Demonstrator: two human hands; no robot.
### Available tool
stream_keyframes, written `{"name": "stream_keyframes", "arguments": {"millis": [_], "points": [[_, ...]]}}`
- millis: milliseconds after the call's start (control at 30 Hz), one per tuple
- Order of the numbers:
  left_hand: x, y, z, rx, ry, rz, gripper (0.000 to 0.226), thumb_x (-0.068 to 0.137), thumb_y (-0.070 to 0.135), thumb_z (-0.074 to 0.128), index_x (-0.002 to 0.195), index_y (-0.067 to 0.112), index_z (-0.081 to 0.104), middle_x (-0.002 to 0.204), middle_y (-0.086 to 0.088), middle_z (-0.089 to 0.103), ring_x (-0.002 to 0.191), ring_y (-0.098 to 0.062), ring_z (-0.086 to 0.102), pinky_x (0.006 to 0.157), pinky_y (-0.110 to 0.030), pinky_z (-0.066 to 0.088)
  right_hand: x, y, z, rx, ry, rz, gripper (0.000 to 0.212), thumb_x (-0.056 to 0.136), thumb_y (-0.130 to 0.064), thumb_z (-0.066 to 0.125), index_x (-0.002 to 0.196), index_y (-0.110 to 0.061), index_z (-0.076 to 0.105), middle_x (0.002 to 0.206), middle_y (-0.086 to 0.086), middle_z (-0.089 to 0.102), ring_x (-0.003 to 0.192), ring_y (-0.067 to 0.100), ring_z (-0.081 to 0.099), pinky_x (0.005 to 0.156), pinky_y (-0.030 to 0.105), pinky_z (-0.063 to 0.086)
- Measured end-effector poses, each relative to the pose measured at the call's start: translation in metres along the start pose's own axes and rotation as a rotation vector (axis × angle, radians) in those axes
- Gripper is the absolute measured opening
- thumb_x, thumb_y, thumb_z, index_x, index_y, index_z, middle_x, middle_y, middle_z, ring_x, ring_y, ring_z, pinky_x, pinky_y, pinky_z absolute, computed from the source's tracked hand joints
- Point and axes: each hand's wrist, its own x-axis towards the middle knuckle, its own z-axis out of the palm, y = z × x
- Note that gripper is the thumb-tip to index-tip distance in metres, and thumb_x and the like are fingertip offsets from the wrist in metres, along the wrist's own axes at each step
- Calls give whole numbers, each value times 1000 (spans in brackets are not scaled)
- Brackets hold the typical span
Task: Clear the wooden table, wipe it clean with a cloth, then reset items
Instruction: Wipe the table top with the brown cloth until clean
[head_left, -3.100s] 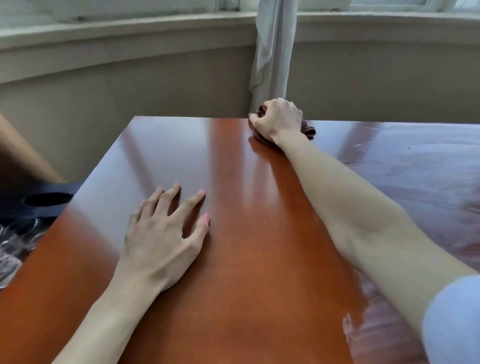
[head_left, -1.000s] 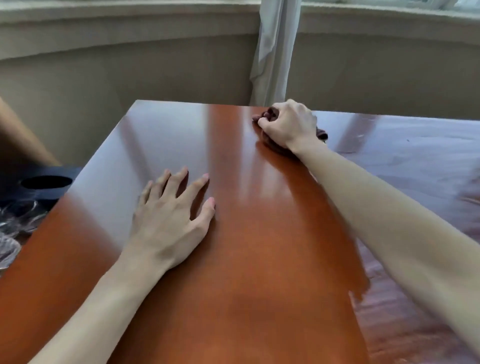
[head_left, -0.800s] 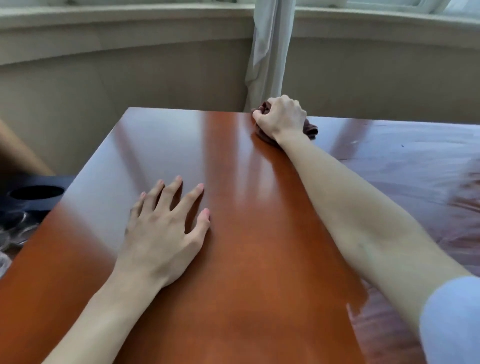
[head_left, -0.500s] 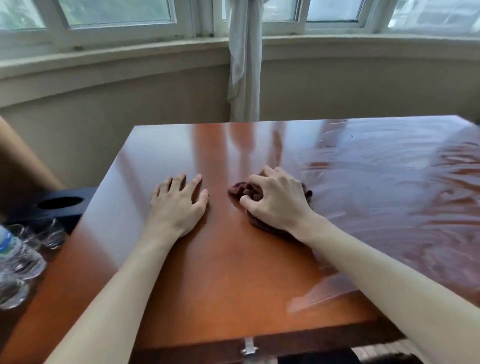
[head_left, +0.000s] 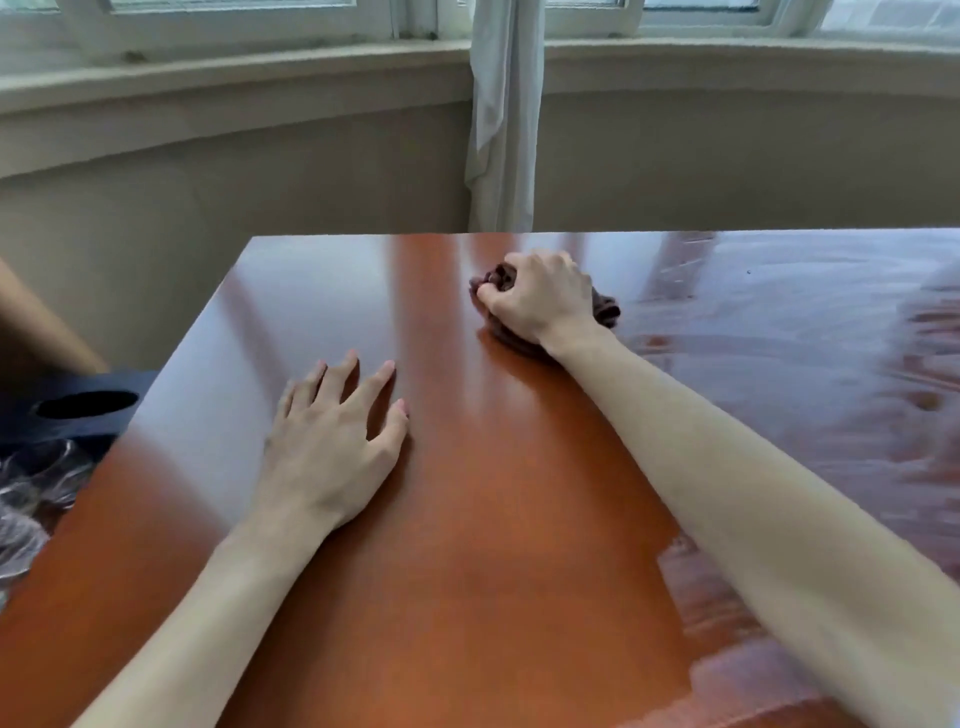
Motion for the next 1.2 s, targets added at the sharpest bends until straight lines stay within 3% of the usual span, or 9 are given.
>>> {"name": "stream_keyframes", "arguments": {"millis": [167,267,467,567,667,800,900,1100,1200], "points": [[0,0,-2,0,-2,-36,67,87,68,20,151,51,33,163,14,25,152,-13,14,124,-39,16,124,7,42,-4,25,72,42,81,-57,55,94,-21,74,106,7,68,107,38,61,90,42,48],[-2,3,-6,-8,-13,-55,66,87,68,20,149,53,35,163,17,25,152,-10,12,124,-36,15,144,8,49,-8,-4,91,38,81,-53,54,93,-22,74,104,7,66,106,37,59,91,43,45],[-8,12,-15,14,-41,-61,72,86,68,17,151,45,38,162,1,32,151,-24,22,123,-45,20,-1,-5,-3,10,-74,-46,36,83,-54,54,94,-24,72,98,7,60,97,36,59,87,42,48],[-20,25,-35,53,-19,-108,61,96,56,37,153,33,38,160,-8,33,146,-31,31,115,-48,29,-108,-16,-44,23,-85,-98,38,82,-55,55,94,-24,73,95,5,60,94,34,59,85,43,51],[-58,43,-53,-127,-44,-164,61,94,48,45,152,30,39,155,-6,39,140,-30,39,107,-50,37,-217,-27,-83,27,-74,-135,36,82,-55,57,89,-22,69,92,2,58,92,31,56,82,40,49],[-156,45,-47,-200,3,62,50,95,50,49,143,33,51,149,5,45,138,-18,40,106,-42,39,-322,-25,-118,33,-42,-197,36,79,-59,53,87,-26,67,89,-6,55,87,22,53,76,34,44],[-208,22,-38,-122,96,166,56,93,68,39,143,43,49,153,11,40,145,-13,28,113,-39,33,-322,-13,-129,48,-84,-203,37,79,-62,52,88,-29,67,88,-10,54,88,17,54,71,30,37],[-216,2,-40,-32,-36,255,95,75,97,12,153,47,30,161,12,26,151,-10,13,120,-39,19,-233,-28,-108,-25,-6,84,36,84,-54,58,98,-25,74,103,9,66,101,38,63,84,41,48],[-219,2,-37,33,-26,283,98,72,99,17,155,48,24,164,13,21,152,-10,8,121,-38,16,-293,-47,-110,-23,19,-94,35,80,-57,57,94,-28,73,96,1,62,91,29,59,77,36,47]]}}
